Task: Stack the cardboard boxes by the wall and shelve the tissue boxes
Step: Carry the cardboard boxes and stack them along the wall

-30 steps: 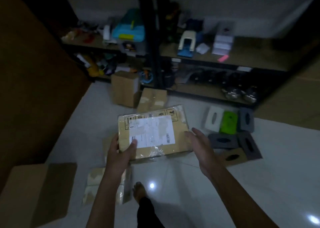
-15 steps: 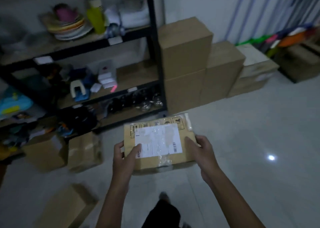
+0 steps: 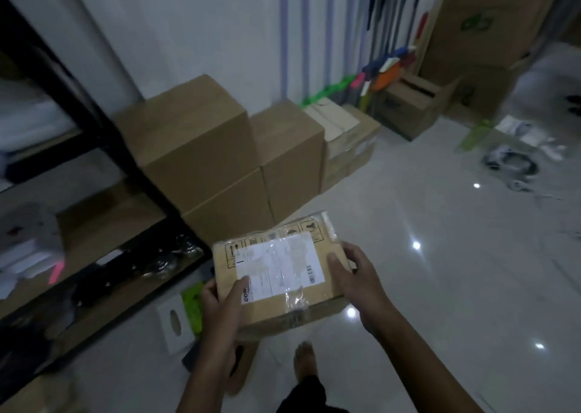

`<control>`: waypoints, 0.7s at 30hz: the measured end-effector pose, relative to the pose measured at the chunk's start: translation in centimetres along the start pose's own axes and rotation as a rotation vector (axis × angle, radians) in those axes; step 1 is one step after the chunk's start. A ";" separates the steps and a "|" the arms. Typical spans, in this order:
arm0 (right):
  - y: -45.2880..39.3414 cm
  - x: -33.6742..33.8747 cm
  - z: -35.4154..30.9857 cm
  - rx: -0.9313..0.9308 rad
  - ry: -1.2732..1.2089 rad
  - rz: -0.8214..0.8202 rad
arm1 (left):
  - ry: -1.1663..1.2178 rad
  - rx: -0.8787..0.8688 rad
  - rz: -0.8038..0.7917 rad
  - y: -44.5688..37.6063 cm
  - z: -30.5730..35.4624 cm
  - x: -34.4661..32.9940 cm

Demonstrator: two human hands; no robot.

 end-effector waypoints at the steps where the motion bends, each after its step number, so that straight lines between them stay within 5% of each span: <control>1: -1.6 0.5 -0.9 -0.002 -0.002 0.006 | -0.006 0.000 -0.012 -0.9 1.1 -1.9; 13: -23.5 9.9 -7.3 -0.023 -0.032 0.106 | -0.134 -0.065 -0.209 -8.0 9.5 -27.3; 21: -39.5 19.8 -14.4 -0.170 -0.073 0.040 | -0.074 -0.051 -0.132 -7.3 14.5 -44.6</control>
Point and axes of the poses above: each hand's wrist, its own y-axis away from the middle knuckle, its own x-axis out of the back of the hand, z = x × y, the point moved 5 cm from there along -y, towards the middle knuckle, and after that the axes turned 9 degrees about z, right-handed, at the moved point
